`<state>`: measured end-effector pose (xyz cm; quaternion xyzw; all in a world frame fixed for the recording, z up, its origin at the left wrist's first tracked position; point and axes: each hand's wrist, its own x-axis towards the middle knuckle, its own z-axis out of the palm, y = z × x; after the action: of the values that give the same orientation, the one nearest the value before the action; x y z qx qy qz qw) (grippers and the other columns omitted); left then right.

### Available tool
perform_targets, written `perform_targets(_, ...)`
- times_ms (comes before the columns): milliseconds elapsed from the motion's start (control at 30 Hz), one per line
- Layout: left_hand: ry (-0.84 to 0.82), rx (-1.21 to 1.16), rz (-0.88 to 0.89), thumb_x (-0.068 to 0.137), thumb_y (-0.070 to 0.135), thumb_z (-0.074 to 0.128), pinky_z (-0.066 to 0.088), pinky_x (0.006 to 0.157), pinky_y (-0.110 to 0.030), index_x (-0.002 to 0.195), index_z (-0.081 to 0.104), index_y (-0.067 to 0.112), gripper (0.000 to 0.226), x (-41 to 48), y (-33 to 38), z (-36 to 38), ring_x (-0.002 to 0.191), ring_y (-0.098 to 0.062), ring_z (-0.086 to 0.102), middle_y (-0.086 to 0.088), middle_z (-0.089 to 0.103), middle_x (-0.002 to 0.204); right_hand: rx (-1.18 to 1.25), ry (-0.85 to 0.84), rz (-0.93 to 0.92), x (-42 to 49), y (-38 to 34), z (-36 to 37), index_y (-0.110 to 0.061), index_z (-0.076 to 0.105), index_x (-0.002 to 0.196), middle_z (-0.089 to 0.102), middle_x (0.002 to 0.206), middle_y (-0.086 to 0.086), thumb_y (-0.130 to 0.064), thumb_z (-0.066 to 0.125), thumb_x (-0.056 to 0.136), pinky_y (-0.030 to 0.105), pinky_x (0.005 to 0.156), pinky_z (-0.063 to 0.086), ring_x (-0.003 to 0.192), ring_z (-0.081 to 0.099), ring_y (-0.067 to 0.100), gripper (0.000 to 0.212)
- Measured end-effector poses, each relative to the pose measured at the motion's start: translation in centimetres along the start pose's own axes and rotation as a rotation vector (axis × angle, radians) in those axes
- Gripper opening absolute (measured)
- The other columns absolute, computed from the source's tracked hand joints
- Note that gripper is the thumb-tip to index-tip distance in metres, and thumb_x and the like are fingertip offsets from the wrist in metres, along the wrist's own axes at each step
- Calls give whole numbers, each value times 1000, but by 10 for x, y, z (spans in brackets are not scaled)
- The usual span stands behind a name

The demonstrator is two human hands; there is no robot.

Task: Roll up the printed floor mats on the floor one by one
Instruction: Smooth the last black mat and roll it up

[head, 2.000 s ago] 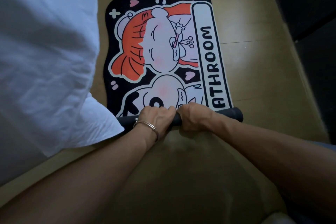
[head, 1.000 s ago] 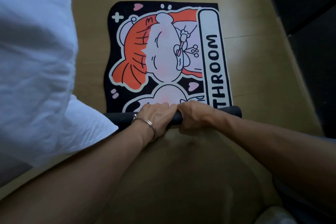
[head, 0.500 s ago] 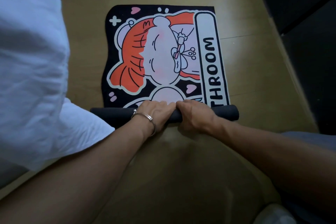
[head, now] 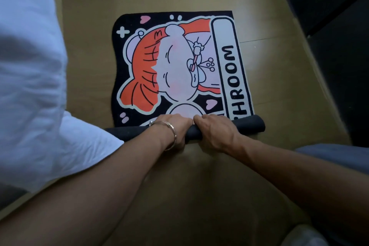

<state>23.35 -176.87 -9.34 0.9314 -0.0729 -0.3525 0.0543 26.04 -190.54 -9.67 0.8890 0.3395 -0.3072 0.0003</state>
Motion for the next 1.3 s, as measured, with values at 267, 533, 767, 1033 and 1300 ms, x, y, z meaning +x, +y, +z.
perform_targets(267,82,37,8,81,34,64,42,68,-32,116,43,24,42,2,5,-2,84,-23,57,0,58,99,21,-165,41,8,11,-19,-19,47,111,59,101,1,-24,64,79,36,81,53,89,59,20,36)
perform_targets(533,227,122,110,85,30,60,40,70,-35,121,35,21,45,3,4,0,96,-25,57,-3,52,113,107,-270,87,14,18,-26,-19,51,115,62,100,3,-24,65,80,34,87,51,90,61,20,39)
perform_targets(767,-128,-11,59,75,31,71,45,71,-30,121,44,22,54,16,8,-12,83,-19,53,-4,60,106,5,-28,-6,0,13,-7,-19,46,113,58,105,1,-25,64,81,35,86,47,96,57,21,37)
perform_targets(1033,-85,-54,12,76,29,69,46,70,-30,121,46,18,52,16,6,-5,93,-25,60,-7,61,108,-102,-75,-46,12,15,-18,-20,46,118,56,113,1,-27,67,78,37,88,45,102,53,22,46)
perform_targets(1300,93,-59,9,80,27,68,43,74,-36,117,38,14,49,11,17,2,101,-29,56,-9,52,113,-14,-405,28,27,21,-34,-19,54,121,63,108,2,-26,74,72,36,86,54,93,61,21,53)
